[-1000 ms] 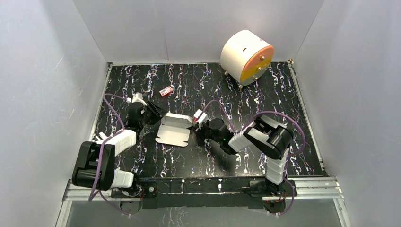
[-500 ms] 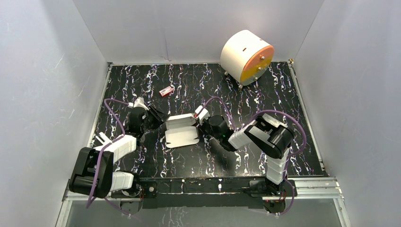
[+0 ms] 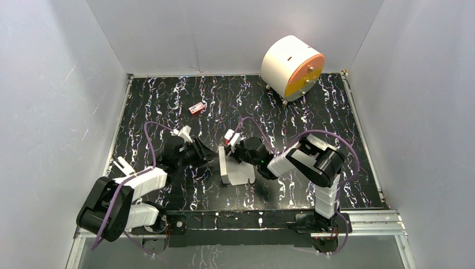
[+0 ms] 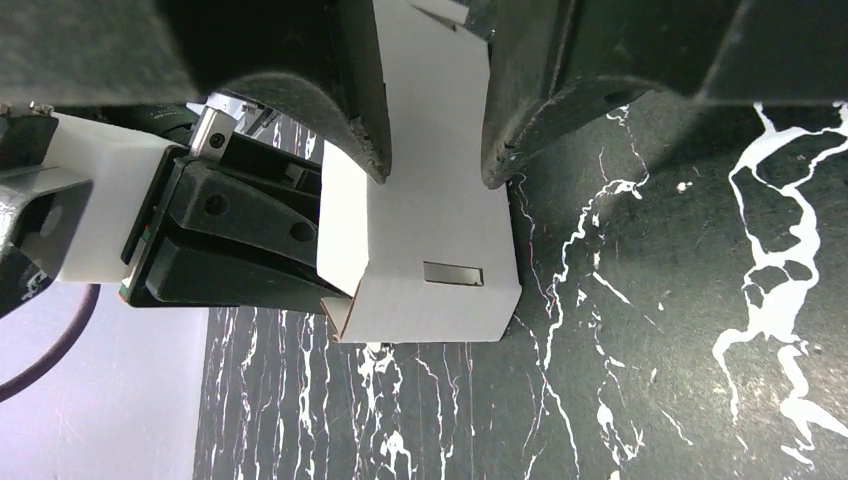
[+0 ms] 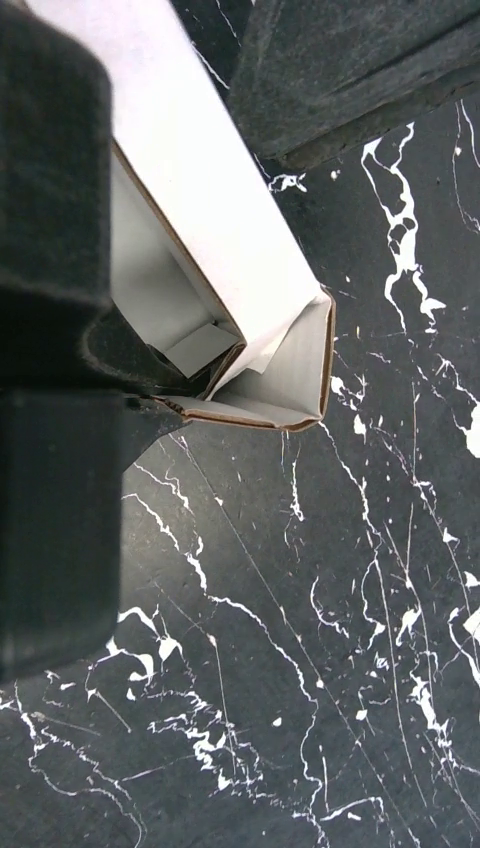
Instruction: Fold the paper box
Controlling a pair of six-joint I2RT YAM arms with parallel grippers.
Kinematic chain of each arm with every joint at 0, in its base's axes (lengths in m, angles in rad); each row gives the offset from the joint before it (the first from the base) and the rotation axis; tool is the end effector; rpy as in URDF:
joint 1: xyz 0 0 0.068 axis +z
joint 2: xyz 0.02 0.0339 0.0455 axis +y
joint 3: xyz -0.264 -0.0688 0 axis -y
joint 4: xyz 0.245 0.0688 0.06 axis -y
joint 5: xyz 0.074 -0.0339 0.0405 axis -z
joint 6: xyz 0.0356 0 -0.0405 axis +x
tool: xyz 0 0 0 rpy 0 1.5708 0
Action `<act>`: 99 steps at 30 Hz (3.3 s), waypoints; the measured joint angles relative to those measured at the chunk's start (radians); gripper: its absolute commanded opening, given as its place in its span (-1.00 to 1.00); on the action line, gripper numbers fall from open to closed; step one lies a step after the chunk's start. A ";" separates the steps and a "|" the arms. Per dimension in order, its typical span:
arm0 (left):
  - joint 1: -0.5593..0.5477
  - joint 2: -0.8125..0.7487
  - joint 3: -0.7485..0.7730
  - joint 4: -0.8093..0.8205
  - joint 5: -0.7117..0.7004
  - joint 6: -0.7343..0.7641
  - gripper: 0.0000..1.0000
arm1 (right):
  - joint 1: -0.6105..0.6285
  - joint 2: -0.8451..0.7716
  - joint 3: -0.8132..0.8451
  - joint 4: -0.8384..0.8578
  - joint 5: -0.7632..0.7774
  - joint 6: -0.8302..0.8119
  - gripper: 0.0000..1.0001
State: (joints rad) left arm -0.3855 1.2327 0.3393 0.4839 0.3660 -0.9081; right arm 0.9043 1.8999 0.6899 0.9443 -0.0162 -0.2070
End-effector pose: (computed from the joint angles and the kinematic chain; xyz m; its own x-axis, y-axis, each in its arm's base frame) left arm 0.2094 -0.0987 0.1666 -0.7436 -0.4927 -0.4520 0.1123 0.5744 -0.8108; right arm 0.2182 0.2784 0.1265 0.0046 -0.3265 -0.9452 -0.8119 0.5505 -0.1941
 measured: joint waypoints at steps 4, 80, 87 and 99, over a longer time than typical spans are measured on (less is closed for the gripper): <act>-0.014 0.018 0.000 0.003 0.001 -0.001 -0.07 | 0.000 0.013 -0.013 0.042 -0.021 -0.006 -1.00; -0.330 0.133 0.341 -0.374 -0.430 0.451 -0.95 | -0.058 -0.081 -0.196 0.157 -0.085 0.100 -0.68; -0.329 0.162 0.409 -0.469 -0.415 0.530 -0.98 | -0.084 -0.194 -0.214 0.033 -0.153 0.079 -0.36; -0.325 0.189 0.472 -0.572 -0.401 0.645 -1.00 | -0.293 -0.414 -0.198 -0.217 -0.356 -0.008 -0.21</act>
State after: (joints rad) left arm -0.7105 1.4216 0.8112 -0.0879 -0.0353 -0.2634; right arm 0.6113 1.4857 0.4923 0.7277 -0.3725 -0.2150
